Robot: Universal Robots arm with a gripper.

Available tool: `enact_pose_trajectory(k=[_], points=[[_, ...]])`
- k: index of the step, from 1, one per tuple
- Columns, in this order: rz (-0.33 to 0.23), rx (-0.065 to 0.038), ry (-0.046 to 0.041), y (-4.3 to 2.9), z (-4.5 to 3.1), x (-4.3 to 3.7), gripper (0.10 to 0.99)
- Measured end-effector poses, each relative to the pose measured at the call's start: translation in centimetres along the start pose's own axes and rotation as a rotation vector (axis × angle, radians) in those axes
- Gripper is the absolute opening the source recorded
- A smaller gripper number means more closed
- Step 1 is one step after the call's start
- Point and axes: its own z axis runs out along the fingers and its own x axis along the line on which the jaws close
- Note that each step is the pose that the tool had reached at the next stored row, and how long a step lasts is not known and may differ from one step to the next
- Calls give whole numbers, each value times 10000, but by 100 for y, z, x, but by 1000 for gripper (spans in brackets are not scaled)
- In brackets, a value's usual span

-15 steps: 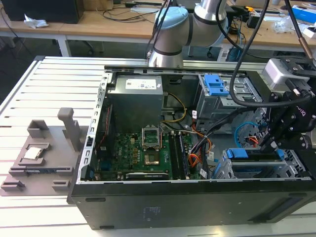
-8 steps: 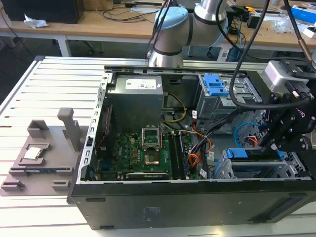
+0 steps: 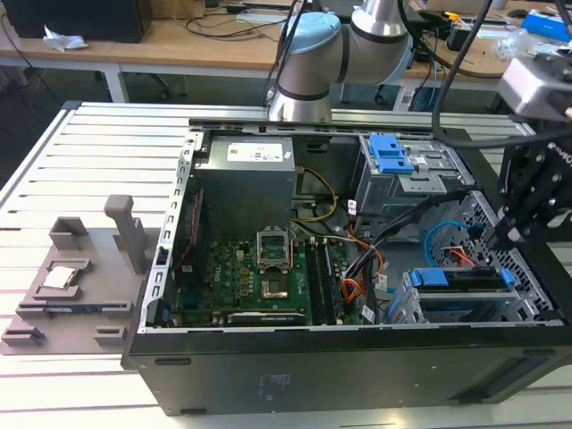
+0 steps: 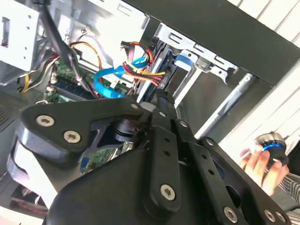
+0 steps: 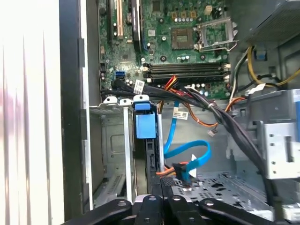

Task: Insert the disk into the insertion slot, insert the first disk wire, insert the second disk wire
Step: 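Insert the first disk wire, then insert the second disk wire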

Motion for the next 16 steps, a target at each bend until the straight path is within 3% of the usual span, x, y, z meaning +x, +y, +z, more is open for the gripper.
enact_pose_trajectory(k=[2, 3, 16], points=[[0, 5, 7, 11, -131, -21, 106], [0, 5, 4, 11, -148, -22, 106], [0, 5, 8, 12, -152, -22, 106]])
